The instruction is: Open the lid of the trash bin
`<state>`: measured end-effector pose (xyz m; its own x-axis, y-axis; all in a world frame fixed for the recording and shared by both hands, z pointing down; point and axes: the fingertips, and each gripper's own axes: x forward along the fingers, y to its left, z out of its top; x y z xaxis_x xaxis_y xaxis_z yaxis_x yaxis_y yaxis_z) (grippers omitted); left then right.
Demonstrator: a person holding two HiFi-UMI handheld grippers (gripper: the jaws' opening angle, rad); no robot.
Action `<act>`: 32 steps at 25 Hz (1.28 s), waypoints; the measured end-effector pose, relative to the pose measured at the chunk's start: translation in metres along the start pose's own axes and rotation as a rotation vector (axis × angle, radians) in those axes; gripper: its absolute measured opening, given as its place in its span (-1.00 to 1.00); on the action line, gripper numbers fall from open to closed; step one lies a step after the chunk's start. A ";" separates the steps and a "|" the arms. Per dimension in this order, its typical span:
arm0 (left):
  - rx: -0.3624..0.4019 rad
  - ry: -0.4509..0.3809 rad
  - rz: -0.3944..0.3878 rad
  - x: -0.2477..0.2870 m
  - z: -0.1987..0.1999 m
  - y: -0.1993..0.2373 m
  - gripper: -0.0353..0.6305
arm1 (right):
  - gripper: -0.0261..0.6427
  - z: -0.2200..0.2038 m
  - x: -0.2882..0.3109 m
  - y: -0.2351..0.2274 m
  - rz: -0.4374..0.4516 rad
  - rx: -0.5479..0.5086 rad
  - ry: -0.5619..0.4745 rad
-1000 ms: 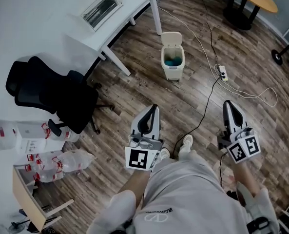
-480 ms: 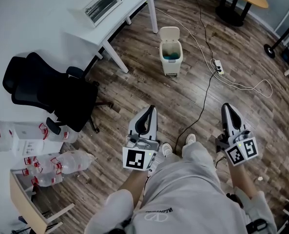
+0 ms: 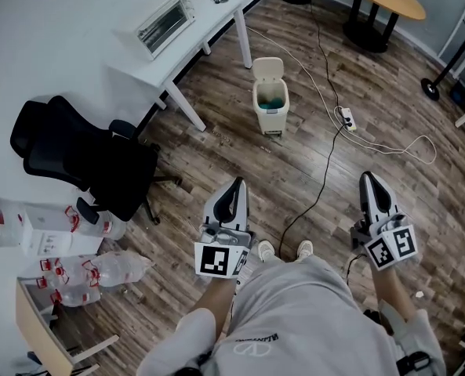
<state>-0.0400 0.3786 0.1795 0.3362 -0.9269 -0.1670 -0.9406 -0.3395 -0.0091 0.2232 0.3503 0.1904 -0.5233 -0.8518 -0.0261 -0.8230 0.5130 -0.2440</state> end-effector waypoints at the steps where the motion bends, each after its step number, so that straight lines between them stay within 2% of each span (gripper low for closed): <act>1: 0.004 -0.003 0.001 0.001 0.001 -0.004 -0.89 | -0.88 0.001 -0.003 -0.005 -0.005 -0.001 0.000; 12: 0.010 0.010 0.020 0.004 0.001 -0.023 -0.89 | -0.87 0.003 -0.028 -0.038 -0.050 0.013 0.008; 32: 0.012 0.011 0.006 -0.001 0.003 -0.035 -0.89 | -0.88 0.000 -0.040 -0.036 -0.051 0.033 0.024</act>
<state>-0.0080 0.3923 0.1766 0.3311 -0.9306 -0.1562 -0.9430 -0.3322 -0.0202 0.2735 0.3658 0.2006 -0.4866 -0.8736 0.0105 -0.8411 0.4652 -0.2760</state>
